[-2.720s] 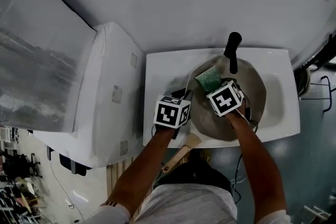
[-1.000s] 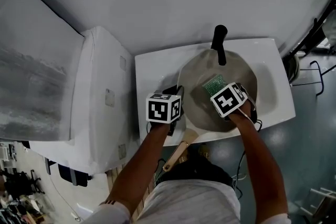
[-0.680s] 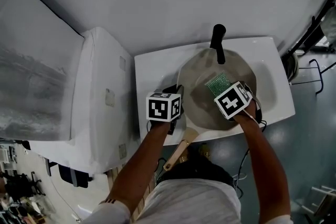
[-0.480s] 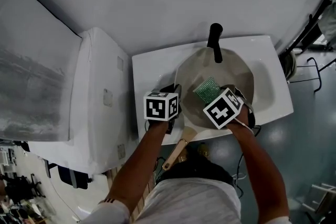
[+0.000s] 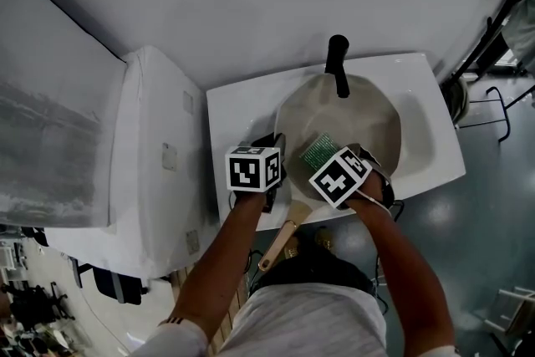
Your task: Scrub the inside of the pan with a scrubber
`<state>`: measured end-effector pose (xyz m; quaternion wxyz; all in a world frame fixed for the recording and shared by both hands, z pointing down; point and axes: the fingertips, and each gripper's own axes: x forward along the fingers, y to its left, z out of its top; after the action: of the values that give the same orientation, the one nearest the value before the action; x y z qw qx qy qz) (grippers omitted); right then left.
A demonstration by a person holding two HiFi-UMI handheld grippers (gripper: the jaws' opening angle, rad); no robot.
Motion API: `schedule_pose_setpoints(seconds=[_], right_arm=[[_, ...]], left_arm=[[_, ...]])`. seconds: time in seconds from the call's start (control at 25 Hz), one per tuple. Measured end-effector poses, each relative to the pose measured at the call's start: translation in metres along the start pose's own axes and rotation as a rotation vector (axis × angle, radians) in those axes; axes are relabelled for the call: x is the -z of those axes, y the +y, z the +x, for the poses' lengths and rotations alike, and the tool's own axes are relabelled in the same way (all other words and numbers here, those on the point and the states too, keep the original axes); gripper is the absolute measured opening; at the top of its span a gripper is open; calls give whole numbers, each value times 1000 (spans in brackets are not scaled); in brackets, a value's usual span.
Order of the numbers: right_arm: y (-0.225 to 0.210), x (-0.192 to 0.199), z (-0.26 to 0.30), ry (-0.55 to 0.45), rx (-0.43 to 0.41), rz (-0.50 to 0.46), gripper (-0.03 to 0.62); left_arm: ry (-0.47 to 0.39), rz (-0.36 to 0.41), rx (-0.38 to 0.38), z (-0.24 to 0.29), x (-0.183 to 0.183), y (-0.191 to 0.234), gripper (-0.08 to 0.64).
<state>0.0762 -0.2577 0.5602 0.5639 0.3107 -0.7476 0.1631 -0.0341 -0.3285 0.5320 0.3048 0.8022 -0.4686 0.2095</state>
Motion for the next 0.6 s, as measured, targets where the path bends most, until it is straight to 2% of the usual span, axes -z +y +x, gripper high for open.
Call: schedule_pose_setpoints(seconds=[0.24,0.6], right_arm=[[-26,20,-3,49,56,15,339],[-45,31,-13,70,110,8,339]], left_arm=[[0,3,-1,0,0,0,52],[6,13,-13,-1,0,0,52]])
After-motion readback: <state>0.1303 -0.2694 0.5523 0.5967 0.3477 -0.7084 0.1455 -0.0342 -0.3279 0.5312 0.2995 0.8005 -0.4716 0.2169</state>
